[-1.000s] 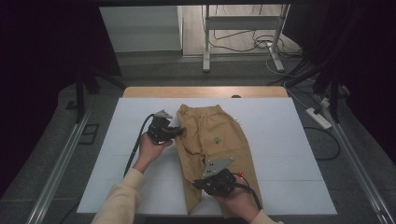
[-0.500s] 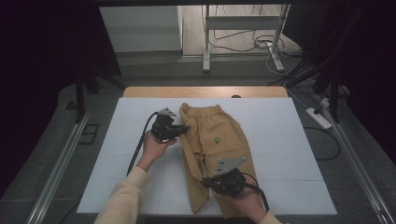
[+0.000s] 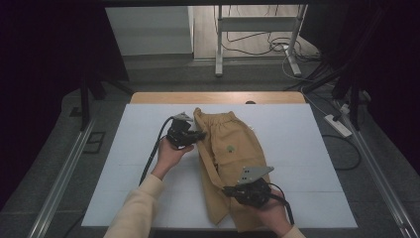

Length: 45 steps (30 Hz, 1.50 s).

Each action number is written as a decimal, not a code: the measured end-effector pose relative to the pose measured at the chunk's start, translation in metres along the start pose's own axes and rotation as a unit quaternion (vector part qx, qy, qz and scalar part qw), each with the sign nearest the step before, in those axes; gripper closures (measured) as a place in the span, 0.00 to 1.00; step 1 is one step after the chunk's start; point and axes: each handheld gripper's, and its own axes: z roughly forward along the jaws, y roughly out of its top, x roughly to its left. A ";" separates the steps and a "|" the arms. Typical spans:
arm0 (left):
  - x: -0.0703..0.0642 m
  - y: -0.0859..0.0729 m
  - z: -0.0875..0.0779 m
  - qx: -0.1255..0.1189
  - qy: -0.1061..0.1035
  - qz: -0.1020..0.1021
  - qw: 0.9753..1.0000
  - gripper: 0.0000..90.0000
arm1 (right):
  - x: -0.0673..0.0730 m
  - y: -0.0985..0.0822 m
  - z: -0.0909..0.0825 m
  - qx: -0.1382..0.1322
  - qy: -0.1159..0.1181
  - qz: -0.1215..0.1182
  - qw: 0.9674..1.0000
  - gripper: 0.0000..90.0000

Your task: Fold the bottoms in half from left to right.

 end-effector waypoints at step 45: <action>-0.021 0.022 0.029 -0.002 -0.020 0.012 1.000 0.95 | -0.018 -0.026 -0.036 -0.011 -0.036 0.038 0.999 0.97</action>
